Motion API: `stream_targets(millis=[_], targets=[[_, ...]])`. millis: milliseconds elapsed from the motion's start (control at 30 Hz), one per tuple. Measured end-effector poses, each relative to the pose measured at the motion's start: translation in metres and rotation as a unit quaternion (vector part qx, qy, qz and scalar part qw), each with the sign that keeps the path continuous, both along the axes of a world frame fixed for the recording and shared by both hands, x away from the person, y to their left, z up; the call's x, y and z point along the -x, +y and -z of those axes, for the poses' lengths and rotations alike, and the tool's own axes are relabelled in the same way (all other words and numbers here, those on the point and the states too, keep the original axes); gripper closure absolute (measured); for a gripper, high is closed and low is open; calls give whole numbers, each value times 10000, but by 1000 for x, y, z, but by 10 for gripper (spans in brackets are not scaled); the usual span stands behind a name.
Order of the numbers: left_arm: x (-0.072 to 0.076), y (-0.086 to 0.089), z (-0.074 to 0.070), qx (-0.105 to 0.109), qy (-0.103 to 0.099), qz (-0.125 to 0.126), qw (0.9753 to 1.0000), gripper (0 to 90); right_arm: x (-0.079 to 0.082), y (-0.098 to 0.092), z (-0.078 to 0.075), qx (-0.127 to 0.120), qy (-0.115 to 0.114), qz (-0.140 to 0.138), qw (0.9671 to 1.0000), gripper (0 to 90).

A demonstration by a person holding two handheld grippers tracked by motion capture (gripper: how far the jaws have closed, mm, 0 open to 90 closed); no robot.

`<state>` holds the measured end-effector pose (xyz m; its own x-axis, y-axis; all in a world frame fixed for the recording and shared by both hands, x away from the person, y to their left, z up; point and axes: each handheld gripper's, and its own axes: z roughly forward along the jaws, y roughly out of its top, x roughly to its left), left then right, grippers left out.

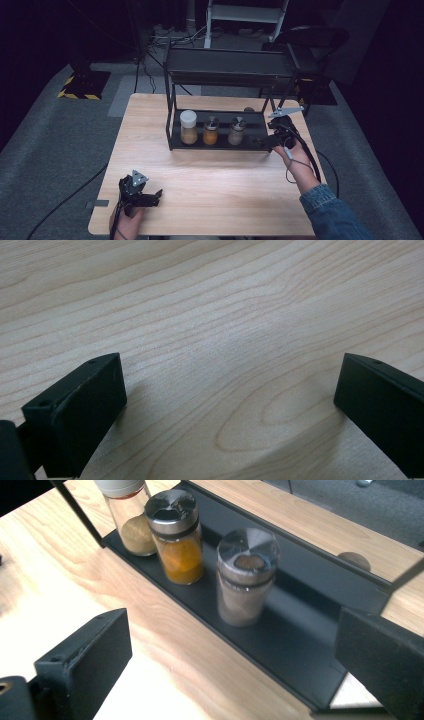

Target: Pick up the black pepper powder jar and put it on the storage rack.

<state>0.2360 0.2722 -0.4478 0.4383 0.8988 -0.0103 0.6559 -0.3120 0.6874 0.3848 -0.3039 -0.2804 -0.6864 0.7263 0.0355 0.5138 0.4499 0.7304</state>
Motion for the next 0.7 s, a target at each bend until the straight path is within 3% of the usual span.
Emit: stream_targets(millis=[367, 467, 700], targets=[[0, 2, 0, 9, 0, 35, 10000, 3, 32, -33, 2, -193, -59, 60, 9998, 18], [-1, 1, 0, 5, -3, 43, 10000, 2, 40, -37, 5, -92, -86, 77, 9999, 19], [-2, 1, 0, -5, -1, 54, 10000, 2, 53, -51, 16, -119, -51, 38, 9999, 19]])
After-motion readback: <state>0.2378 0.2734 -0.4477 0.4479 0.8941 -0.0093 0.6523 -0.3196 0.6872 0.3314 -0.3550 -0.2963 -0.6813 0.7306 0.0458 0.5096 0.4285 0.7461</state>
